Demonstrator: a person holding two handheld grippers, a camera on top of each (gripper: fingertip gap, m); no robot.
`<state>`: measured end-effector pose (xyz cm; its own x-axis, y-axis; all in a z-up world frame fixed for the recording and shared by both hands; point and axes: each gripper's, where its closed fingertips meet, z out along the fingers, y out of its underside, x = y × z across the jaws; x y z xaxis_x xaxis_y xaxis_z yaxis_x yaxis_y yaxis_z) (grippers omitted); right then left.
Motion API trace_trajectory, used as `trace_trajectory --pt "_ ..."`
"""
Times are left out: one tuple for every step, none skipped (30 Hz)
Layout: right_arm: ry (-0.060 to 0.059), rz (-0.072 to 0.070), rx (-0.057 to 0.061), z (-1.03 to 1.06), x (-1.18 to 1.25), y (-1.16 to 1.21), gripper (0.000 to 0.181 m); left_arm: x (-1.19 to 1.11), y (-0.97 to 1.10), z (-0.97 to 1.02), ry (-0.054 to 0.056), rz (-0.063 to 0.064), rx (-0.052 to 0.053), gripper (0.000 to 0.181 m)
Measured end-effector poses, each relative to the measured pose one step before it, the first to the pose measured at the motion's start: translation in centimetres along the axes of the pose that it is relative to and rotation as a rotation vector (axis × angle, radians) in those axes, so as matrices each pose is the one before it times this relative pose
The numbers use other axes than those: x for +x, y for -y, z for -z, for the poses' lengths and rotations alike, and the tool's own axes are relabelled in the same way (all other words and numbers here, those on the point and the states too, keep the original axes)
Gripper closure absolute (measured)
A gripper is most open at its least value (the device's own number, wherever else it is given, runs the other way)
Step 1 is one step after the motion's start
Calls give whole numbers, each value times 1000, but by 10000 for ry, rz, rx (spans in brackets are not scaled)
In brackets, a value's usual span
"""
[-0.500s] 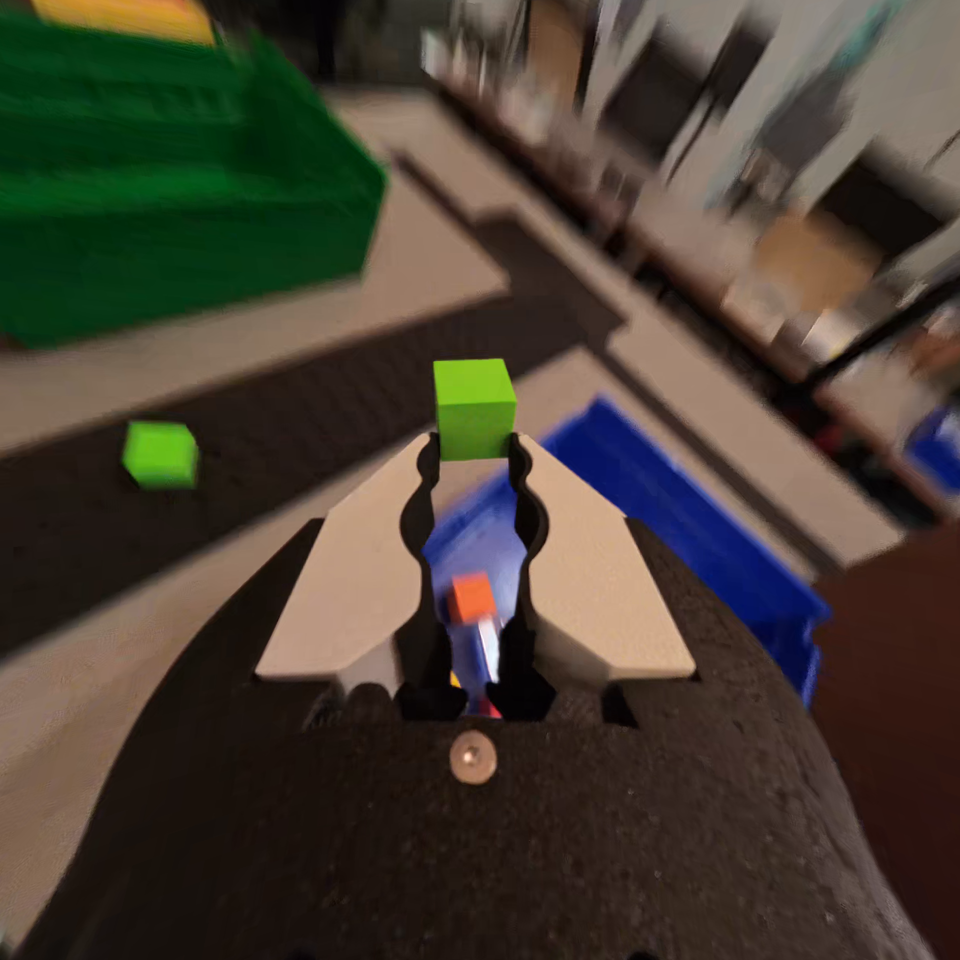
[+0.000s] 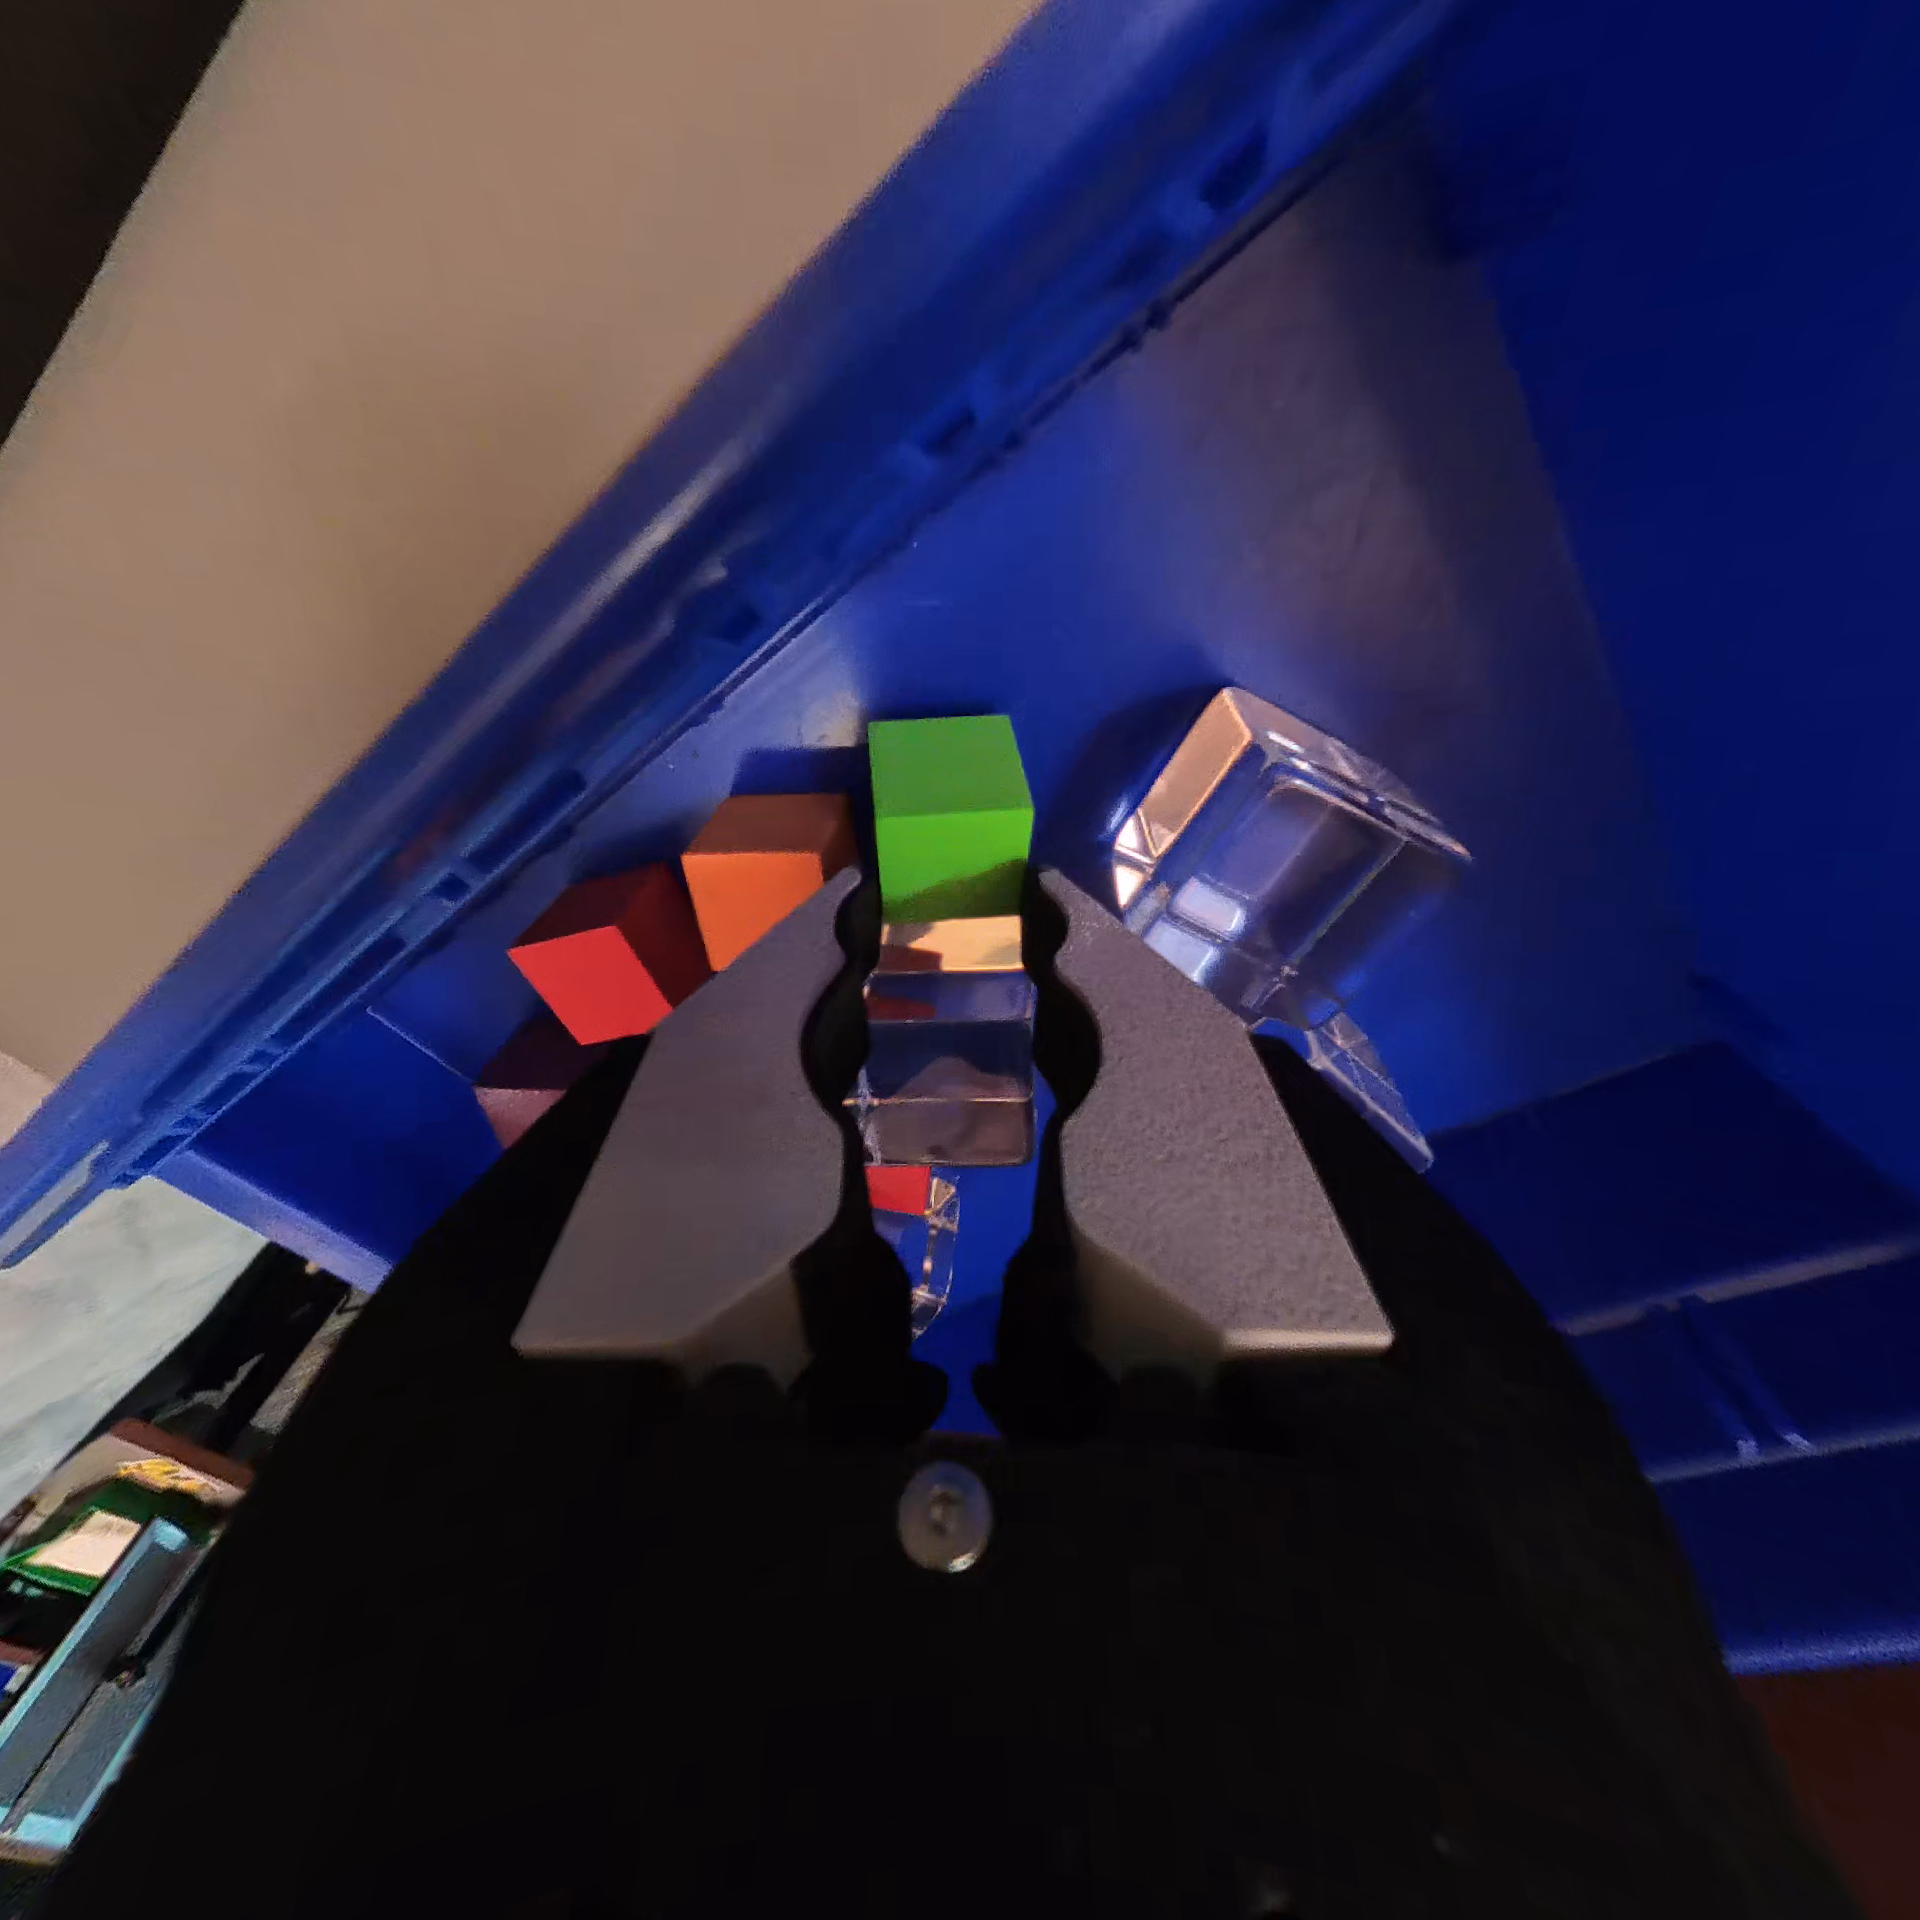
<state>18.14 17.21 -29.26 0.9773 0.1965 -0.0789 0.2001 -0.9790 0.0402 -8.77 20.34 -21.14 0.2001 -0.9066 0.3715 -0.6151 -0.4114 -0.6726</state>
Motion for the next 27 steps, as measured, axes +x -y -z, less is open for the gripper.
trace_trajectory --pt "-33 18 180 116 -31 145 155 -226 143 -672 427 -266 -30 136" --pt "-12 25 365 234 -50 320 155 -131 223 -740 328 -240 -10 135" --pt "14 -36 502 330 -64 418 154 -69 171 -763 229 -226 -44 134" --pt "74 -141 535 445 -115 302 148 -52 108 -795 188 -220 -157 132" --pt "158 -215 522 585 -279 125 143 -75 124 -765 187 -244 -193 130" --pt "150 -282 595 745 -346 79 139 -266 175 -666 276 -267 -168 129" --pt "36 -325 679 898 -287 57 136 -312 194 -598 271 -284 -176 128" --pt "-52 -331 740 964 -307 6 136 -223 116 -564 176 -253 -243 128" --pt "-106 -334 752 998 -383 -62 137 -158 51 -525 95 -155 -287 127" --pt "-175 -316 799 1025 -443 -25 137 -70 83 -440 1 -70 -232 126" --pt "-117 -283 922 1079 -745 80 136 206 86 -370 -175 -62 -184 126" --pt "77 -177 1044 1141 -1284 203 135 229 8 -341 -188 -35 -205 126" --pt "183 -50 1149 1248 -1697 357 135 38 -68 -347 -72 -14 -211 126" --pt "172 18 1276 1285 -1872 552 134 -27 -196 -359 -24 -45 -262 127" --pt "262 91 1362 1210 -2099 673 131 87 -264 -351 -85 -116 -291 127" --pt "320 144 1356 1049 -2262 751 130 19 -317 -320 -36 -144 -290 129" --pt "198 213 1119 826 -2094 610 130 -233 -100 -135 153 -176 -145 135" --pt "31 176 582 548 -1771 50 129 -328 94 173 218 -241 -4 151" --pt "-33 112 200 261 -1533 -438 128 -139 156 268 70 -131 21 151" --pt "20 96 48 -28 -1473 -734 127 -97 184 318 -33 44 30 151" --pt "85 116 -41 -288 -1391 -925 127 40 375 424 -177 183 193 151" --pt "8 98 -141 -520 -1085 -1065 126 377 563 516 -464 347 340 151" --pt "-90 51 -159 -644 -734 -946 124 1037 736 622 -988 557 424 151" --pt "-86 65 20 -712 -558 -546 124 1883 958 756 -1597 748 541 151" --pt "-56 70 79 -700 -403 -199 124 2238 1116 850 -1842 979 661 151" --pt "-132 160 136 -652 -148 111 124 2236 1108 839 -1819 1111 708 151" --pt "-170 253 200 -590 20 396 124 2062 797 671 -1659 1073 537 151"
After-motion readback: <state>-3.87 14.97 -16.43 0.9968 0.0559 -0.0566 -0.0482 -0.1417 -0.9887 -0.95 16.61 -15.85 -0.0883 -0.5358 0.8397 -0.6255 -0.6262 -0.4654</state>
